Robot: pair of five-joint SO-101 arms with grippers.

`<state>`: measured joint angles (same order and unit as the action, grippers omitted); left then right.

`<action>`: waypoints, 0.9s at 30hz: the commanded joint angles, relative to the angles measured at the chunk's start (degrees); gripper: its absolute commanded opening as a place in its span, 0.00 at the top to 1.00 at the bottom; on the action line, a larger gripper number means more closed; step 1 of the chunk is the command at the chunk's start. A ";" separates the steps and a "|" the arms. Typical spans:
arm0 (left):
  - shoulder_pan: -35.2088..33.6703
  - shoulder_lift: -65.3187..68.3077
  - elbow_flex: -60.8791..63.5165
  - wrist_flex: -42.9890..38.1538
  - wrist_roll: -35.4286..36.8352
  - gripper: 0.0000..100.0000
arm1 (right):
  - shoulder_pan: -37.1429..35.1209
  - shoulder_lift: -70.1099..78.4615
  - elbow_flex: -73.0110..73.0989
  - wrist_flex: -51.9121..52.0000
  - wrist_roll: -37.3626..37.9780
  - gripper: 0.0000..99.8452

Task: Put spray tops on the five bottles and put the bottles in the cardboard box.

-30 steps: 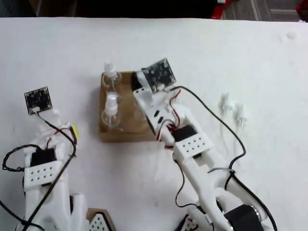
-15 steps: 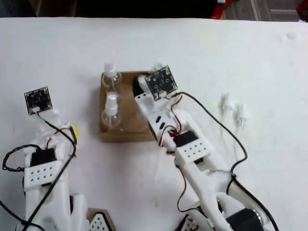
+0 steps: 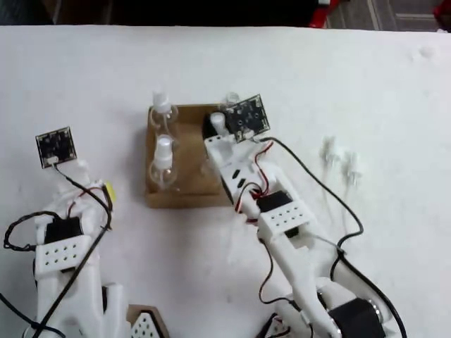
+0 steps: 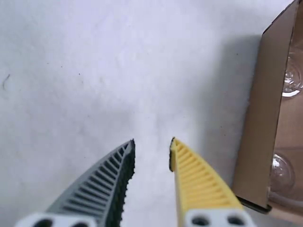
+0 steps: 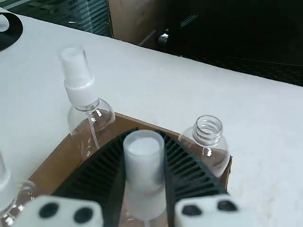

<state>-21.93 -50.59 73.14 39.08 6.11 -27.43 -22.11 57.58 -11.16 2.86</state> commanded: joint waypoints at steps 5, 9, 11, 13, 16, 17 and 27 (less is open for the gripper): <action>0.66 -0.66 -0.26 -1.76 -0.53 0.88 | -0.57 1.27 -0.53 -2.86 -4.84 0.98; 0.66 -0.66 -0.26 -1.76 -0.53 0.88 | -1.10 1.54 -0.62 -4.44 -5.01 0.98; 0.66 -0.66 -0.26 -1.76 -0.53 0.88 | -1.45 1.71 -0.70 -4.44 -5.01 0.98; 0.66 -0.66 -0.26 -1.76 -0.53 0.88 | -2.33 1.27 -0.70 -4.44 -5.01 0.98; 0.66 -0.66 -0.26 -1.76 -0.53 0.88 | -3.38 1.63 -2.02 -4.00 -6.95 0.98; 0.66 -0.66 -0.26 -1.76 -0.53 0.88 | -3.47 1.89 -2.73 -4.00 -8.44 0.98; 0.66 -0.66 -0.26 -1.76 -0.53 0.88 | -3.38 4.44 -4.31 -4.26 -9.93 0.98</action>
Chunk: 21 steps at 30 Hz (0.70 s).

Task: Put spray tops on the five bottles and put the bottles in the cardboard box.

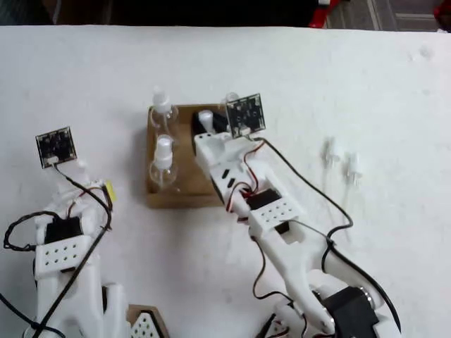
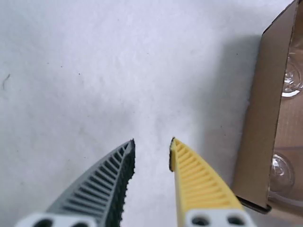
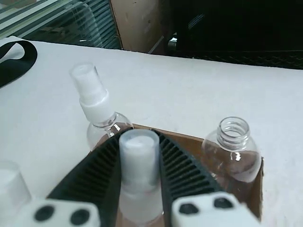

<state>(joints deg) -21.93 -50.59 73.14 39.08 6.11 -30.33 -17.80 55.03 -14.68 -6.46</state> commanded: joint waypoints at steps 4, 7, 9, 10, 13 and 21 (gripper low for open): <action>0.66 -0.66 -0.26 -1.76 -0.53 0.88 | -0.04 -0.22 -1.76 -0.57 -0.70 0.98; 0.66 -0.66 -0.26 -1.76 -0.53 0.88 | 0.75 -0.13 -1.76 -0.48 -0.97 0.98; 0.66 -0.66 -0.26 -1.76 -0.53 0.88 | 1.27 -0.04 -1.76 -0.48 -2.11 0.98; 0.66 -0.66 -0.26 -1.76 -0.53 0.88 | 1.45 -0.04 -1.76 -0.48 -4.04 0.98; 0.75 -0.66 -0.26 -1.76 -0.53 0.88 | 2.77 0.22 -1.85 -0.40 -8.00 0.98; 0.75 -0.66 -0.26 -1.76 -0.53 0.88 | 2.33 0.31 -8.44 6.11 -8.35 0.99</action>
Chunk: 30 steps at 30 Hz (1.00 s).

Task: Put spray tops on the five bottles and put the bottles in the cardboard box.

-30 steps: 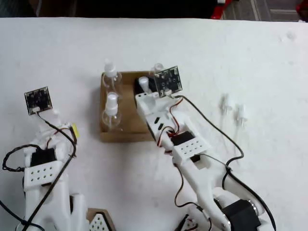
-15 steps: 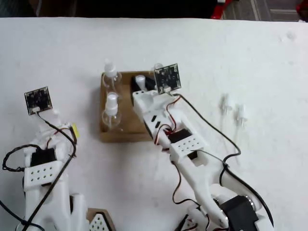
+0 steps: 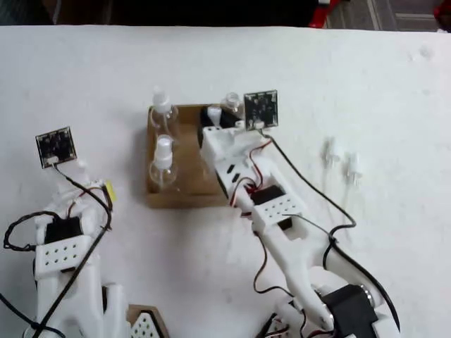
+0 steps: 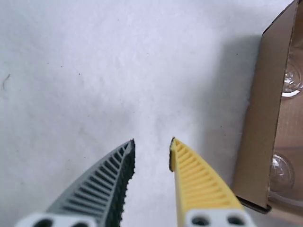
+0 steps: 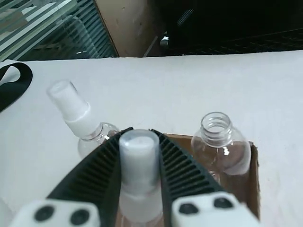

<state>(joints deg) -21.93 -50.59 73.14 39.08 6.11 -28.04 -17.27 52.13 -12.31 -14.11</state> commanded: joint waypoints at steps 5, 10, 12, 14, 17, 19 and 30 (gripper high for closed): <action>0.75 -0.66 -0.26 -1.76 -0.53 0.88 | 0.40 -0.22 -8.97 11.03 -3.08 0.99; 0.75 -0.66 -0.26 -1.76 -0.53 0.88 | 1.27 -0.57 -6.77 11.03 -3.08 0.99; 0.75 -0.66 -0.26 -1.76 -0.53 0.88 | 1.01 -0.31 -6.51 11.03 -2.99 0.99; 0.75 -0.66 -0.26 -1.76 -0.53 0.88 | 0.84 -0.31 -6.51 11.03 -2.99 0.98; 0.75 -0.66 -0.26 -1.76 -0.53 0.88 | 0.84 -0.31 -6.51 11.03 -2.99 0.98; 0.75 -0.66 -0.26 -1.76 -0.53 0.88 | 0.75 -0.31 -6.42 11.03 -2.99 0.98; 0.75 -0.66 -0.26 -1.76 -0.53 0.88 | -4.00 -0.31 -6.42 11.38 3.16 0.87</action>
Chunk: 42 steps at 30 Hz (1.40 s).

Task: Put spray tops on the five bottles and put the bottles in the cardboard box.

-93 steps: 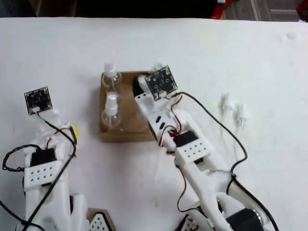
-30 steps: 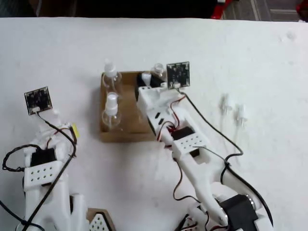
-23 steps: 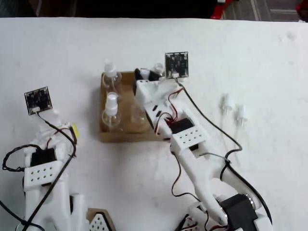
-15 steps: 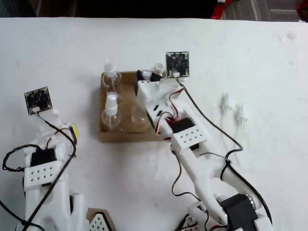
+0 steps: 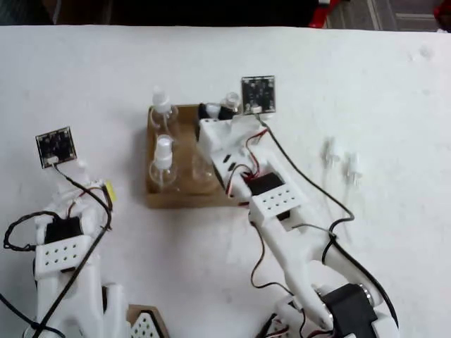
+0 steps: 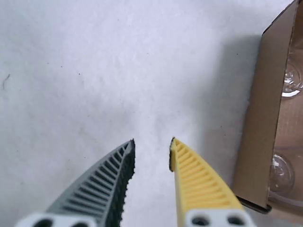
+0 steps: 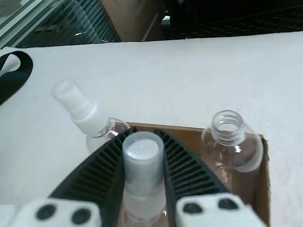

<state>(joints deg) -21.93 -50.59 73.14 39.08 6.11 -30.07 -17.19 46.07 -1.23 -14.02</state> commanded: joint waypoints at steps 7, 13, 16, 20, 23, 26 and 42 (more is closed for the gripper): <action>0.75 -0.66 -0.26 -1.76 -0.53 0.88 | -2.59 -0.66 -0.35 0.40 3.08 0.83; 0.75 -0.66 -0.26 -1.76 -0.53 0.88 | -2.51 -1.19 -0.79 1.80 3.34 0.83; 0.75 -0.66 -0.26 -1.76 -0.53 0.88 | -2.07 -3.74 -0.70 2.07 3.43 0.83; 0.75 -0.66 -0.26 -1.76 -0.53 0.88 | -1.27 -10.68 -1.41 7.25 3.43 0.83; 0.75 -0.66 -0.26 -1.76 -0.53 0.88 | -0.31 -14.64 -3.69 13.76 3.43 0.83; 0.75 -0.66 -0.26 -1.76 -0.53 0.88 | 0.48 -14.64 -6.07 17.98 3.43 0.83; 0.66 -0.66 -0.26 -1.76 -0.53 0.88 | 10.42 -11.47 -11.52 22.73 3.43 0.99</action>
<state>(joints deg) -21.93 -50.59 73.14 39.08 6.11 -20.40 -31.25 37.27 21.54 -11.56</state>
